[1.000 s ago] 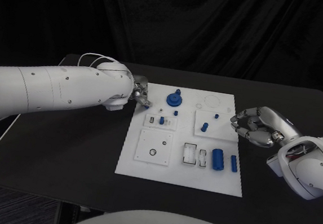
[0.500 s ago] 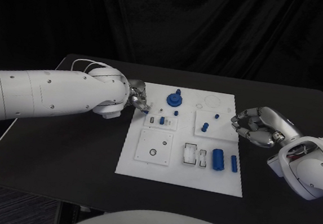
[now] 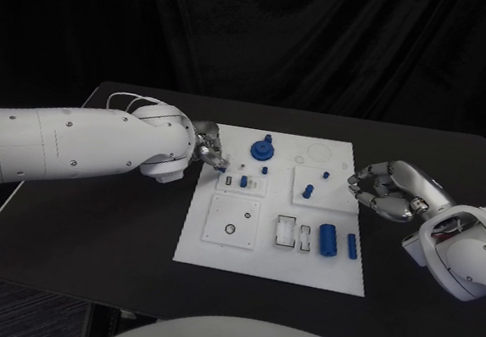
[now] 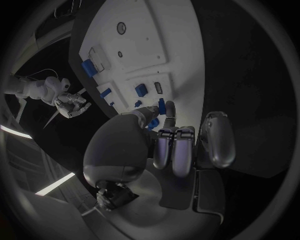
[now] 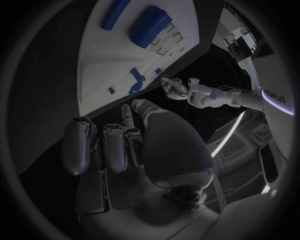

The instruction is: Assemble the parts on the task board

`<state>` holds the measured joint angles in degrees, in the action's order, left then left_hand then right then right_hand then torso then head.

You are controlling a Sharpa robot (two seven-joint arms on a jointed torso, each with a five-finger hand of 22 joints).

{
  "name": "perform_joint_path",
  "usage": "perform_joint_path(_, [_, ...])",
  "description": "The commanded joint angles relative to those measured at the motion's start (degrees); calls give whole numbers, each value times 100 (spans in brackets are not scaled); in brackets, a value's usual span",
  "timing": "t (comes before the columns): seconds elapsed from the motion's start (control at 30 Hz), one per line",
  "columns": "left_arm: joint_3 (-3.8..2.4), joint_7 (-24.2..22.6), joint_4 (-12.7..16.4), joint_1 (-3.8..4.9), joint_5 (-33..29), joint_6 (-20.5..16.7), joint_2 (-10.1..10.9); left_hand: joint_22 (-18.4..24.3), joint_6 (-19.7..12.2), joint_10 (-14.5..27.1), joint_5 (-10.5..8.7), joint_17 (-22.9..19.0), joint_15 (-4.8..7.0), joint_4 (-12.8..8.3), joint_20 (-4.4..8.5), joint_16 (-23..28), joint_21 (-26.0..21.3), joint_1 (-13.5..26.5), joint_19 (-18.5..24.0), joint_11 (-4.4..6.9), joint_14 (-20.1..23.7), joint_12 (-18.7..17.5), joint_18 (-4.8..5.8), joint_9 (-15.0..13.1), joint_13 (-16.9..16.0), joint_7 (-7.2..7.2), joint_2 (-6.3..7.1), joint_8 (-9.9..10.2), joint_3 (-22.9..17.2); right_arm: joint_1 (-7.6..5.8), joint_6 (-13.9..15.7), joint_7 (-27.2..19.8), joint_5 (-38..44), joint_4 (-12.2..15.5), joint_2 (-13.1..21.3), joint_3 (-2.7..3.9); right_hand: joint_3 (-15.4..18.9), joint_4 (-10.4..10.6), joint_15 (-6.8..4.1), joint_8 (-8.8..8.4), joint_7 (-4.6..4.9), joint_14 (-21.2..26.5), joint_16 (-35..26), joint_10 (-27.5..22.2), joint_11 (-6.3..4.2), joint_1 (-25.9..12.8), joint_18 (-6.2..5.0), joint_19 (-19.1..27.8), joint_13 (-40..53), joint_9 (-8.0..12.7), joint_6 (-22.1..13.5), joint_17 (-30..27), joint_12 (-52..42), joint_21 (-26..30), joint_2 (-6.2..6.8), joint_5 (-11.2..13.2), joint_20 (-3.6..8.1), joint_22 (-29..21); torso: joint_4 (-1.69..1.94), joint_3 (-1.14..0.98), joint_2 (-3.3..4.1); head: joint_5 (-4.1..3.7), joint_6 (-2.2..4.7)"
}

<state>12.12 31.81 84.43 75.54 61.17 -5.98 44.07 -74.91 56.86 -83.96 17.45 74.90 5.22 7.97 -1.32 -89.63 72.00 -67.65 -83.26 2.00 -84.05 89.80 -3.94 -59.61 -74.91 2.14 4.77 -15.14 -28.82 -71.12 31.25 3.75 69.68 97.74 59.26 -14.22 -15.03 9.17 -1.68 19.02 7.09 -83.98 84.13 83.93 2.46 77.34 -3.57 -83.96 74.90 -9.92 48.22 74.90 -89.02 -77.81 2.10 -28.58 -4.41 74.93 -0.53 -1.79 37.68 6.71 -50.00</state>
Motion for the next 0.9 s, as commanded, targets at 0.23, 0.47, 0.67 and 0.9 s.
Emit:
perform_joint_path(0.23, [-4, -101, -63, -5, -76, -130, -107, -991, 49, -604, -64, 1510, 21, 5, 27, -37, -41, 93, 25, 45, -595, 20, 5, -12, -1509, -41, -17, 14, -52, 1, -15, 58, -19, 10, -3, 3, -45, -3, -18, -24, 11, -455, -35, 327, -4, 2, 24, -99, 1185, -8, -31, 885, 18, 32, 10, -15, 25, 863, -7, 3, 17, 3, 0])
perform_joint_path(0.47, [-4, -124, -89, -17, -77, -50, -159, -989, 46, -604, -90, 1510, 20, 20, 26, -37, -48, 128, 27, 43, -595, 20, 4, -19, -1509, -38, -29, 16, -53, 1, -13, 52, -21, 7, -7, 3, -45, -3, -18, -24, 11, -455, -35, 327, -4, 2, 24, -99, 1185, -8, -31, 885, 18, 32, 10, -15, 25, 863, -4, 6, 16, 7, 0])
perform_joint_path(0.67, [-4, -116, -88, -50, -78, 18, -168, -982, 43, -604, -105, 1510, 18, 29, 26, -37, -75, 149, 37, 41, -595, 20, -1, -23, -1509, -36, -35, 18, -50, 1, -13, 49, -22, 8, -9, 3, -45, -3, -18, -24, 11, -455, -35, 327, -4, 2, 24, -99, 1185, -8, -31, 885, 18, 32, 10, -15, 25, 863, -8, 5, 14, 2, 0])
perform_joint_path(0.9, [-3, -109, -79, -90, -79, 57, -162, -979, 40, -604, -130, 1510, 14, 57, 22, -37, -85, 209, 40, 35, -595, 20, -2, -35, -1509, -30, -48, 19, -27, 1, -14, 47, -41, 10, -5, 3, -45, -3, -18, -24, 11, -455, -35, 327, -4, 2, 24, -99, 1185, -8, -31, 885, 18, 32, 10, -15, 25, 863, -4, 2, 9, 5, 0])
